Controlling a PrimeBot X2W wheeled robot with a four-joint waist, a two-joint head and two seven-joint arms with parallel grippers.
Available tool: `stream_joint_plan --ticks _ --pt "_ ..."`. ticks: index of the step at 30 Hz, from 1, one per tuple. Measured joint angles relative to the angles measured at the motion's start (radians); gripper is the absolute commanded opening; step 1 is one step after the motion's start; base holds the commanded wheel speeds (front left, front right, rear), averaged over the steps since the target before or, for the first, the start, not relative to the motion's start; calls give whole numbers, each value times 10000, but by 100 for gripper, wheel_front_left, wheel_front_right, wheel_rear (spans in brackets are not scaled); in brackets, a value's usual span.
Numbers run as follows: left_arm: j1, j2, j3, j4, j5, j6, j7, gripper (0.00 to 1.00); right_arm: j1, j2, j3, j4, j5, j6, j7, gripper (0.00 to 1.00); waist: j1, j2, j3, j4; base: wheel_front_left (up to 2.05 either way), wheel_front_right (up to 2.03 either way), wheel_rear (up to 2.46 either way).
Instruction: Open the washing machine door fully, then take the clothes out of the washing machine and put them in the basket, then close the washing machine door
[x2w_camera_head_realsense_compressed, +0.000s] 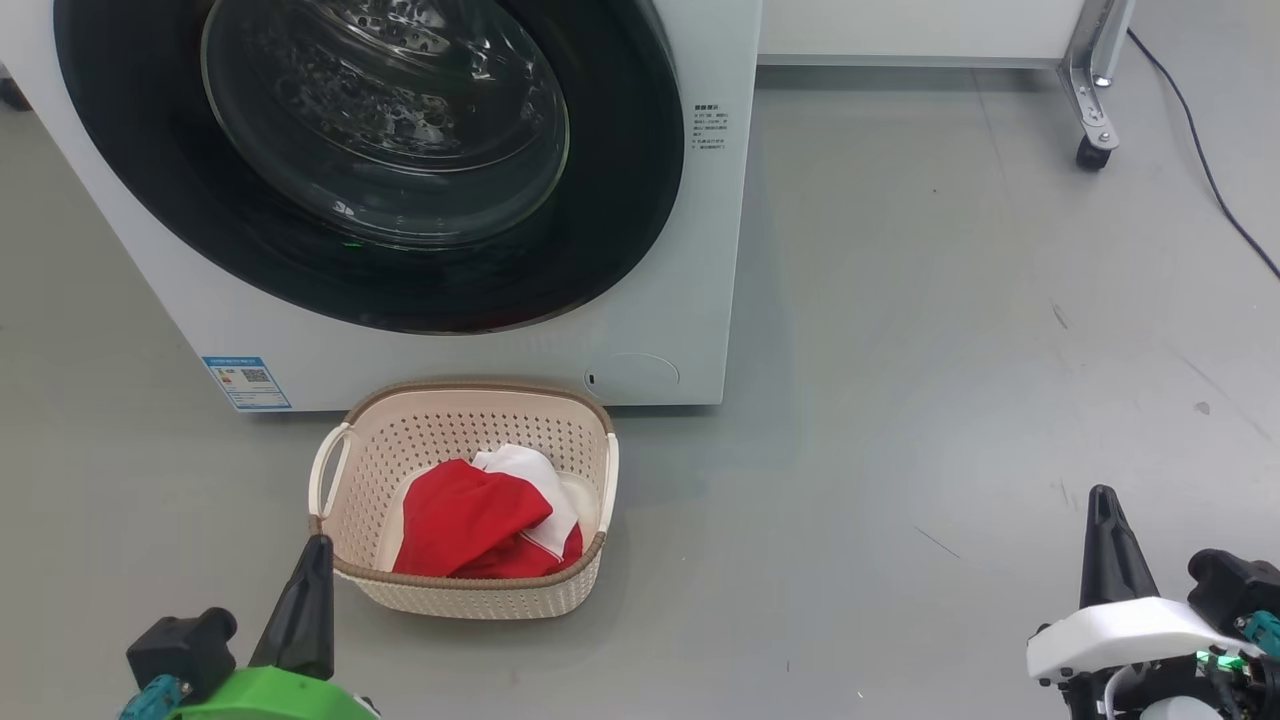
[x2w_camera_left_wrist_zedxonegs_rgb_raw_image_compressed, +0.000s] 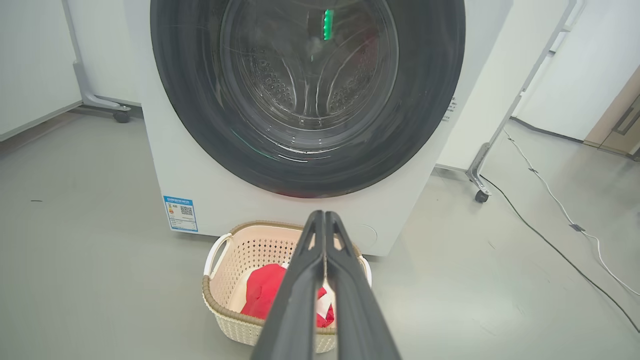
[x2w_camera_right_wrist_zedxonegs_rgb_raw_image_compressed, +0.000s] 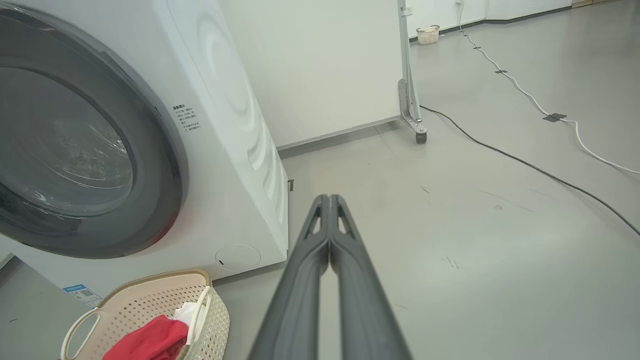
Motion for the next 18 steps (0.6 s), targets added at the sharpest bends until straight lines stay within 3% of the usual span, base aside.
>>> stream_joint_plan --ticks 18 --pt "-6 -155 391 -44 -2144 0 633 0 -266 15 -253 171 2332 92 759 0 0 0 -22 43 0 0 0"
